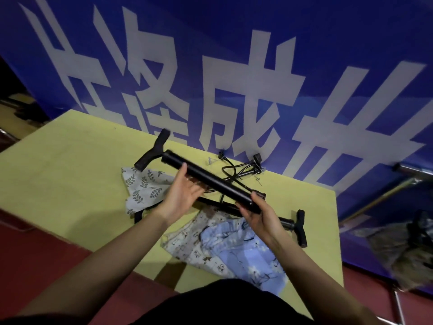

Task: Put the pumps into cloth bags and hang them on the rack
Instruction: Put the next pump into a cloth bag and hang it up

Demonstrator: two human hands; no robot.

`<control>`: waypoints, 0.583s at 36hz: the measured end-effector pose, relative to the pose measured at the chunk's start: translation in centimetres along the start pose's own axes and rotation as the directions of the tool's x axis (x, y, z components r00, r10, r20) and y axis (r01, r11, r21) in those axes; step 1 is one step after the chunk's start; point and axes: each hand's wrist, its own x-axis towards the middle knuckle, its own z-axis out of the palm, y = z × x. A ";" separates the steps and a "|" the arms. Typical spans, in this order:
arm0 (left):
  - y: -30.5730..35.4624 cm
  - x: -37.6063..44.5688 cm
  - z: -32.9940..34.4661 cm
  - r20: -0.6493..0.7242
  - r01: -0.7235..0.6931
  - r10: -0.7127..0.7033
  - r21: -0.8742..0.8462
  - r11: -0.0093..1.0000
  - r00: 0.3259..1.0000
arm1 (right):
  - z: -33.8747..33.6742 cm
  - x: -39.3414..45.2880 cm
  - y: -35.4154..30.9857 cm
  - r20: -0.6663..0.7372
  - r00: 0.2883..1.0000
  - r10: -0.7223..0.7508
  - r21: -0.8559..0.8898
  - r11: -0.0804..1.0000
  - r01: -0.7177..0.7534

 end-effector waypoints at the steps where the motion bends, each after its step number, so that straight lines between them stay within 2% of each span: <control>1: 0.4 0.6 0.3 -0.065 -0.011 0.002 -0.147 0.989 0.998 | 0.0 -0.2 0.4 0.015 1.000 0.019 -0.043 0.999 -0.018; 3: 1.0 1.1 1.0 -0.187 -0.051 -0.005 -0.295 0.954 0.982 | 0.3 -0.6 1.1 0.043 0.997 0.071 -0.084 0.994 -0.067; 5: 1.1 1.0 1.3 -0.244 -0.078 0.007 -0.286 0.955 0.970 | 0.3 -0.7 1.7 0.030 0.990 0.140 -0.072 0.988 -0.138; 7: 1.0 0.9 1.2 -0.257 -0.080 0.014 -0.247 0.966 0.966 | 0.4 -0.5 1.9 0.052 0.977 0.209 -0.082 0.975 -0.204; 10: 1.0 0.8 1.0 -0.272 -0.074 0.036 -0.129 0.989 0.962 | 0.9 0.5 2.0 0.156 0.937 0.312 -0.189 0.941 -0.282; 14: 0.8 1.0 0.7 -0.269 -0.104 0.112 0.046 0.994 0.957 | 2.5 2.9 1.9 0.138 0.917 0.375 -0.212 0.915 -0.343; 18: 0.8 0.6 0.8 -0.215 -0.152 0.216 0.279 0.948 0.952 | 4.5 5.4 1.2 0.080 0.950 0.302 -0.094 0.951 -0.294; 21: 0.9 0.1 0.6 -0.159 -0.160 0.248 0.424 0.891 0.956 | 6.3 7.4 -0.1 -0.018 0.985 0.174 0.021 0.985 -0.173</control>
